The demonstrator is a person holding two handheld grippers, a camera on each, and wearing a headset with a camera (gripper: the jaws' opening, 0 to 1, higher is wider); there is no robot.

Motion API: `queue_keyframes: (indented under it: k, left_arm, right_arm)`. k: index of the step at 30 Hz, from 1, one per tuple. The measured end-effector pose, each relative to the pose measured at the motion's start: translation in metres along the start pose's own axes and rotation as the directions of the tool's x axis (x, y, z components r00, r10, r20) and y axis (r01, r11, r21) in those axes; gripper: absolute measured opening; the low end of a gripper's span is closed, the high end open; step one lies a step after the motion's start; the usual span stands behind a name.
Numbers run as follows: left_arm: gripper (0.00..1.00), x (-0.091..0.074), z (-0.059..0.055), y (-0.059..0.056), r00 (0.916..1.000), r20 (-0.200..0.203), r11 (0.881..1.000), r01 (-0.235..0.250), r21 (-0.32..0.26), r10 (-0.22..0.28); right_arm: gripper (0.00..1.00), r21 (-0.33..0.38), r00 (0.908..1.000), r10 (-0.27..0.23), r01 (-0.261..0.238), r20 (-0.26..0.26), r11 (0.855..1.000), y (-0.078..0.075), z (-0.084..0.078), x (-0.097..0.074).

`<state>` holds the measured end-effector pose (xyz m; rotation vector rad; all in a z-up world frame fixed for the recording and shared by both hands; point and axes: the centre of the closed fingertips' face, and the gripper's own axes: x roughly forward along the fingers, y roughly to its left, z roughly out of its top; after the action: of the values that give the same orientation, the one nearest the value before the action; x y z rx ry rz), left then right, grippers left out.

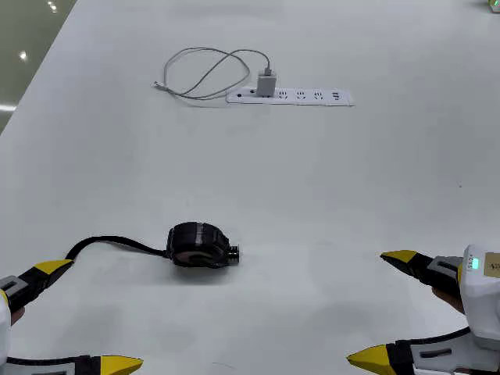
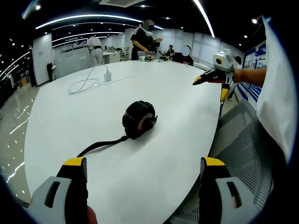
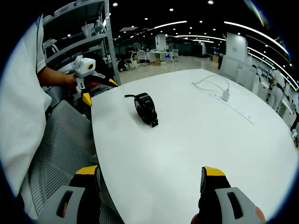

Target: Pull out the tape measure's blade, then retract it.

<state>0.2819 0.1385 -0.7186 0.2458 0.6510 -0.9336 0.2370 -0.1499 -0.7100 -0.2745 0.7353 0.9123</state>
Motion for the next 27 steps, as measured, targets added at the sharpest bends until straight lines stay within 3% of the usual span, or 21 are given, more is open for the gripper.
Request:
queue_keyframes:
  k: [15,27]
  left_arm:
    - [0.99,0.0009,-0.0006,-0.0007,1.0,-0.005,1.0,0.004,0.0,-0.004]
    - [0.98,-0.0001,0.0057,0.001,0.9998,0.018,1.0,-0.002,-0.017,0.003]
  right_arm:
    - [0.89,-0.002,1.0,-0.002,0.002,0.001,1.0,0.0002,-0.0006,-0.0004]
    - [0.87,0.006,1.0,0.003,-0.003,0.005,1.0,0.0014,-0.0014,0.0]
